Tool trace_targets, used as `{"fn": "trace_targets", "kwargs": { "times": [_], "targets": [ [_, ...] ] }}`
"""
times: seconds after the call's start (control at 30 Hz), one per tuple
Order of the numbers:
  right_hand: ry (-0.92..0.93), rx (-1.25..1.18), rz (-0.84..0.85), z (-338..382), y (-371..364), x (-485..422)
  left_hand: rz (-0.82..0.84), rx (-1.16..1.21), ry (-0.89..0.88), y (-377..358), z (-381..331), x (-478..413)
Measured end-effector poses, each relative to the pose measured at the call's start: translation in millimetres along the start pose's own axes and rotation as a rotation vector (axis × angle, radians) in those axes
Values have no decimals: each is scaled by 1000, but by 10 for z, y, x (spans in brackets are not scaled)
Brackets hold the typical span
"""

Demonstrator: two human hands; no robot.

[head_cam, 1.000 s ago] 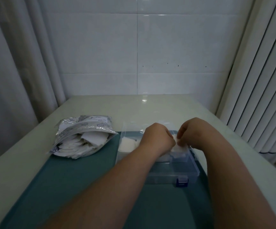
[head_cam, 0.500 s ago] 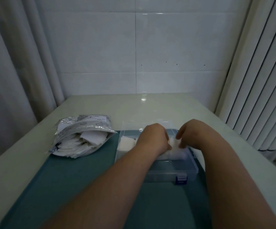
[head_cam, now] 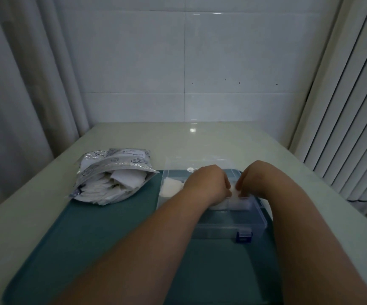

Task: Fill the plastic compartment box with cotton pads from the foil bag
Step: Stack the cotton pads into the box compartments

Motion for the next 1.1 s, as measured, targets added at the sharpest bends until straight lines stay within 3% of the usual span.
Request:
{"fn": "trace_targets", "kwargs": {
  "times": [0.07,0.2,0.33,0.6,0.83,1.1],
  "targets": [
    [9,10,8,10,24,47,-18,28,-28,24,-10,52],
    [104,-21,-81,168,201,224,-208,139,-76,290,141,224],
    [237,-192,-208,356,241,415,-365,202,2,594,527,452],
    [405,-299,-217,718,114,611,-516,196,218,840,1258,962],
    [529,-292,-225,1002,18,784,-373,115,358,656,1593,1104],
    [567,-370,-241,1064,-6,853,-266,49,308,614,1574,896]
  ]
}}
Point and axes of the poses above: each hand's wrist, its own x-axis away from the middle knuckle, its own y-axis out of the back of the hand, z = x × y, the point moved 7 cm from there along -x, towards the middle knuckle
